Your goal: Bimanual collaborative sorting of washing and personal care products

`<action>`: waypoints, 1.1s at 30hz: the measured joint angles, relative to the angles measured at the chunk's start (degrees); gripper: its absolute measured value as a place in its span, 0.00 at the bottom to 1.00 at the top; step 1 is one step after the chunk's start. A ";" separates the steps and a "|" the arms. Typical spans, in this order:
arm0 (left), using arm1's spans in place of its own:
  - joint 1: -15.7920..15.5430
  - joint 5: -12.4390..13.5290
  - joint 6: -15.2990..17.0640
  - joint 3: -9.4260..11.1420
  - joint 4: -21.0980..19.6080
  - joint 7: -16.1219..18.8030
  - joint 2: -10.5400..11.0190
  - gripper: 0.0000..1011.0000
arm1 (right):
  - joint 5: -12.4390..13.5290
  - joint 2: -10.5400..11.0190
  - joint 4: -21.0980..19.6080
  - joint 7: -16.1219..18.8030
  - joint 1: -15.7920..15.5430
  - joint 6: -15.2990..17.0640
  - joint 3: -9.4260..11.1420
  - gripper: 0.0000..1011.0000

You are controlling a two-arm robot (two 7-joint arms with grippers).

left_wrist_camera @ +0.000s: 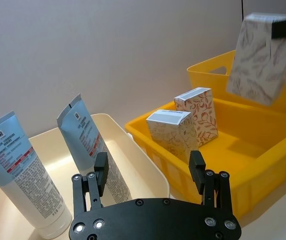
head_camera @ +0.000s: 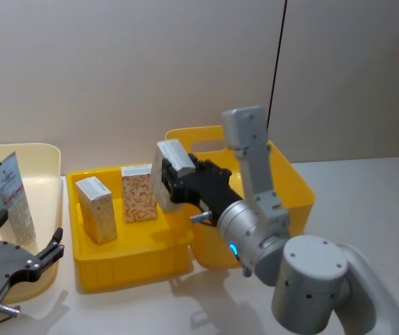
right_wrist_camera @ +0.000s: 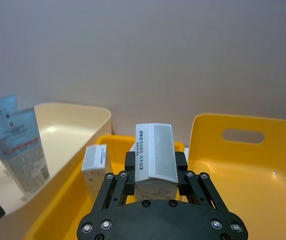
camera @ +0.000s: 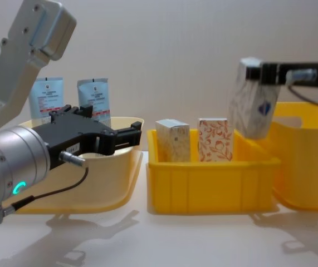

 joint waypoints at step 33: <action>0.00 0.00 0.00 0.00 0.00 0.00 0.00 0.99 | 2.35 -1.27 0.19 -5.16 4.46 -4.16 12.18 0.44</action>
